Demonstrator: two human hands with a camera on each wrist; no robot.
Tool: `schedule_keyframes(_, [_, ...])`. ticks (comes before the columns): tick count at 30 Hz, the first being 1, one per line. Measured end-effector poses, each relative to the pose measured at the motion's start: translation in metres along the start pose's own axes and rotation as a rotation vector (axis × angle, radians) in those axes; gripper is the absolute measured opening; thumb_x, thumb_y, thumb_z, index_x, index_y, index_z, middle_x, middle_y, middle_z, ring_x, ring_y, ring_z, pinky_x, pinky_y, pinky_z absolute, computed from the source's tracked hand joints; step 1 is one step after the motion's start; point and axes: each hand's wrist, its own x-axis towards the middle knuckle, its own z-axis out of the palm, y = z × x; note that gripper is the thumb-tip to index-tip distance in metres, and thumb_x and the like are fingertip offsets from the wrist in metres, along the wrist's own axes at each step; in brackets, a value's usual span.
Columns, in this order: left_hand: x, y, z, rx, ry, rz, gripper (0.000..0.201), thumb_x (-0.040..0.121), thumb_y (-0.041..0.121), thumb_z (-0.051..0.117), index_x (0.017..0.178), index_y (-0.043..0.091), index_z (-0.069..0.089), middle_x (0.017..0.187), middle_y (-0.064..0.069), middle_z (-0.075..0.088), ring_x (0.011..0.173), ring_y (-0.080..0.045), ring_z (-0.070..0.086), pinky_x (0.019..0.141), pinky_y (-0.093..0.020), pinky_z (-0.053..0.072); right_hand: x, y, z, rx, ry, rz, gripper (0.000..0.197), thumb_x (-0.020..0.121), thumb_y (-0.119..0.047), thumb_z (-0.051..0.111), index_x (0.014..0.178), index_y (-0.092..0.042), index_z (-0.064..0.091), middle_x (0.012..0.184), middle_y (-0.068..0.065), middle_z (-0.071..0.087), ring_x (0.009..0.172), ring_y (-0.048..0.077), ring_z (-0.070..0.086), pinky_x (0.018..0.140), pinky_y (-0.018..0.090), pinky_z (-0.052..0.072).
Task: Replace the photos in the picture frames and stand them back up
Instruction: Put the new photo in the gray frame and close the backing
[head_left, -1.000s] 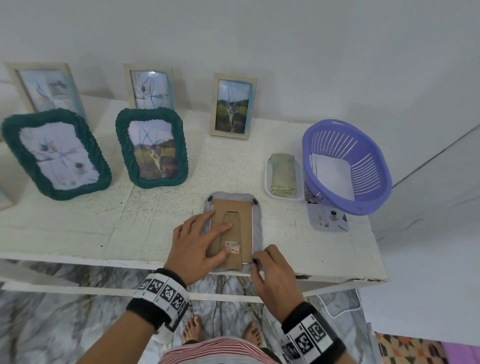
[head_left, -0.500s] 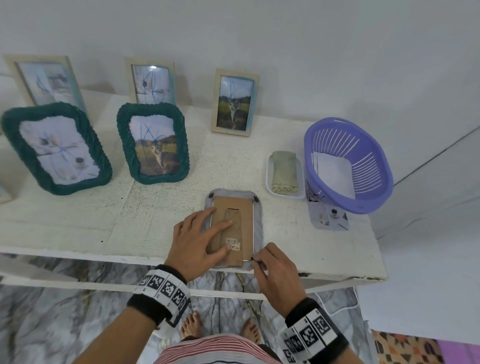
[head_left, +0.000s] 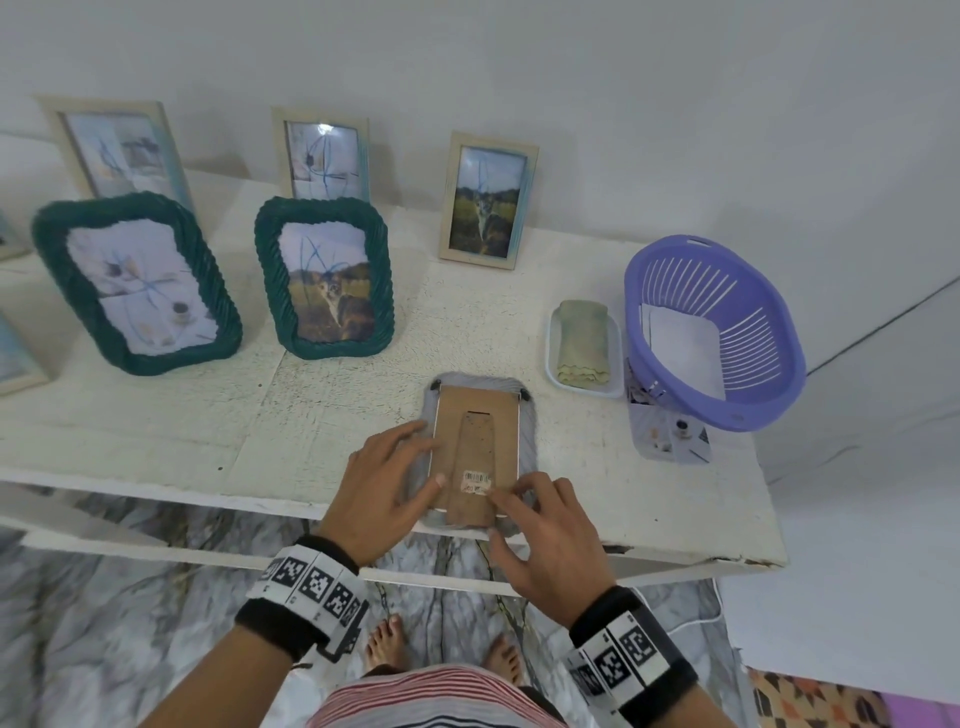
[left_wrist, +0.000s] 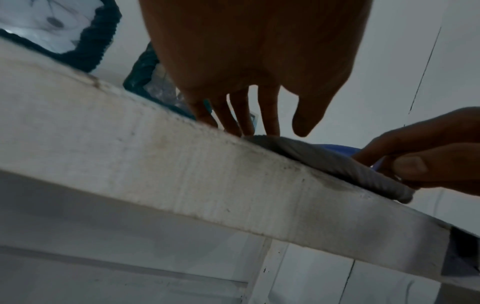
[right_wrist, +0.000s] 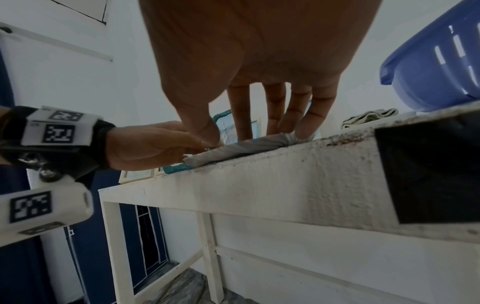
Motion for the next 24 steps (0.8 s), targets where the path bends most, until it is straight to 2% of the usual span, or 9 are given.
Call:
schedule_keyframes(2, [-0.014, -0.001, -0.004, 0.038, 0.074, 0.023, 0.034, 0.089, 0.054, 0.051, 0.108, 0.03, 0.064, 0.125, 0.011, 0.05, 0.114, -0.009, 0.048, 0.092, -0.044, 0.047, -0.001, 0.001, 0.001, 0.006, -0.013, 0.009, 0.036, 0.081, -0.046, 0.06, 0.108, -0.022, 0.065, 0.102, -0.001, 0.054, 0.085, 0.016, 0.046, 0.069, 0.025, 0.047])
schedule_keyframes(5, [-0.032, 0.001, -0.003, 0.087, 0.132, 0.056, 0.029, 0.086, 0.051, 0.056, 0.095, 0.026, 0.067, 0.105, 0.01, 0.051, 0.096, -0.009, 0.053, 0.078, -0.035, 0.051, 0.0, 0.001, 0.003, -0.002, -0.014, 0.009, 0.039, 0.08, -0.048, 0.061, 0.109, -0.022, 0.065, 0.103, 0.0, 0.054, 0.086, 0.018, 0.048, 0.068, 0.026, 0.049])
schedule_keyframes(8, [-0.038, 0.003, 0.002, 0.05, 0.16, 0.021, 0.031, 0.087, 0.052, 0.055, 0.094, 0.024, 0.068, 0.096, 0.012, 0.05, 0.09, -0.007, 0.053, 0.076, -0.029, 0.05, -0.001, 0.0, 0.004, -0.001, 0.009, 0.007, 0.038, 0.081, -0.046, 0.061, 0.109, -0.022, 0.065, 0.102, -0.001, 0.054, 0.086, 0.018, 0.047, 0.069, 0.027, 0.05])
schedule_keyframes(13, [-0.036, 0.003, 0.004, -0.124, 0.142, -0.065, 0.028, 0.082, 0.053, 0.058, 0.092, 0.032, 0.073, 0.091, 0.02, 0.053, 0.086, -0.003, 0.058, 0.075, -0.03, 0.053, -0.001, 0.001, 0.005, -0.004, 0.006, 0.013, 0.038, 0.081, -0.046, 0.06, 0.111, -0.022, 0.065, 0.104, -0.001, 0.054, 0.088, 0.019, 0.047, 0.069, 0.028, 0.051])
schedule_keyframes(16, [-0.035, 0.006, 0.002, -0.185, 0.146, -0.103, 0.027, 0.079, 0.052, 0.063, 0.091, 0.031, 0.075, 0.09, 0.017, 0.055, 0.086, -0.006, 0.059, 0.075, -0.02, 0.05, -0.001, 0.001, 0.006, 0.0, 0.005, 0.014, 0.039, 0.082, -0.047, 0.059, 0.112, -0.022, 0.065, 0.104, -0.001, 0.054, 0.088, 0.02, 0.048, 0.07, 0.028, 0.051])
schedule_keyframes(19, [-0.036, 0.006, 0.001, -0.171, 0.163, -0.137, 0.013, 0.079, 0.038, 0.078, 0.088, 0.029, 0.075, 0.089, 0.013, 0.056, 0.086, -0.007, 0.059, 0.076, -0.019, 0.049, -0.002, 0.002, 0.005, -0.003, 0.0, 0.011, 0.039, 0.082, -0.048, 0.059, 0.112, -0.023, 0.065, 0.105, -0.001, 0.053, 0.088, 0.019, 0.047, 0.07, 0.027, 0.051])
schedule_keyframes(24, [-0.035, 0.009, 0.001, -0.246, 0.139, -0.138, 0.005, 0.08, 0.022, 0.079, 0.082, 0.025, 0.076, 0.086, 0.012, 0.06, 0.083, -0.007, 0.062, 0.074, -0.013, 0.048, -0.002, 0.003, 0.005, 0.004, 0.003, 0.01, 0.04, 0.083, -0.049, 0.058, 0.112, -0.023, 0.065, 0.105, -0.001, 0.054, 0.088, 0.019, 0.047, 0.069, 0.027, 0.05])
